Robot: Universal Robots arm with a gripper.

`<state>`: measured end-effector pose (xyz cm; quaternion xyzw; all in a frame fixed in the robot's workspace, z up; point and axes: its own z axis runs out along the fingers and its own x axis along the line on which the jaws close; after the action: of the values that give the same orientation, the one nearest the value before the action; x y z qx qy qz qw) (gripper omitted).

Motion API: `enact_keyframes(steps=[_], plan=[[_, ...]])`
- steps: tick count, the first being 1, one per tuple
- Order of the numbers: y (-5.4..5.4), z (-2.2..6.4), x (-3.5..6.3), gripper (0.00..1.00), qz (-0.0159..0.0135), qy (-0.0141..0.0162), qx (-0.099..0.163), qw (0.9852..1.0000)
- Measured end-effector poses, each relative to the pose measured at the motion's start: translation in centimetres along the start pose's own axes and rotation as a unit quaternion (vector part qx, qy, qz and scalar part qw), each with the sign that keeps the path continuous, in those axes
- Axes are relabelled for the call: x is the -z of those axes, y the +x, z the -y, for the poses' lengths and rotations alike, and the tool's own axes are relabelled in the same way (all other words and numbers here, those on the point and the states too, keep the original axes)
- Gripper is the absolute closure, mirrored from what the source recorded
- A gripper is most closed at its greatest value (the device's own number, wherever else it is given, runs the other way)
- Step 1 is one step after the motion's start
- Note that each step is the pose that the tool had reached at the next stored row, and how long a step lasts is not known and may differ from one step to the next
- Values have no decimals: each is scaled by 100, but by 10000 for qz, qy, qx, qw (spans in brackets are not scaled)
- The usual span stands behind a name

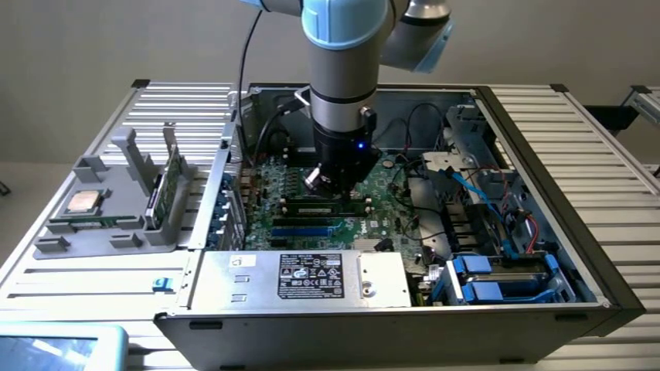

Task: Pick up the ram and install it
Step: 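Press down the ram until it locks into place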

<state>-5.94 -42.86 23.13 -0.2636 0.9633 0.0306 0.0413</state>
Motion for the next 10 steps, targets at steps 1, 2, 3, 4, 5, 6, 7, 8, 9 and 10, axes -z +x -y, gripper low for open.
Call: enact_keyframes(steps=[1, 2, 3, 4, 5, 6, 7, 8, 9, 10], plan=[[0, 0, 1, 91, 2, 6, -62, 10000], [0, 0, 3, 91, 4, 14, -130, 9999], [0, 0, 4, 91, 6, 20, -196, 9998], [0, 0, 6, 91, 9, 26, -263, 9997], [0, 0, 7, 91, 12, 32, -330, 9995], [-1, 0, 8, 91, 15, 39, -400, 9992], [-1, 0, 9, 91, 18, 45, -471, 9989], [-1, 0, 10, 91, 20, 52, -540, 9985], [-1, 0, 11, 91, 23, 58, -607, 9981], [-1, 0, 13, 91, 24, 65, -670, 9977]])
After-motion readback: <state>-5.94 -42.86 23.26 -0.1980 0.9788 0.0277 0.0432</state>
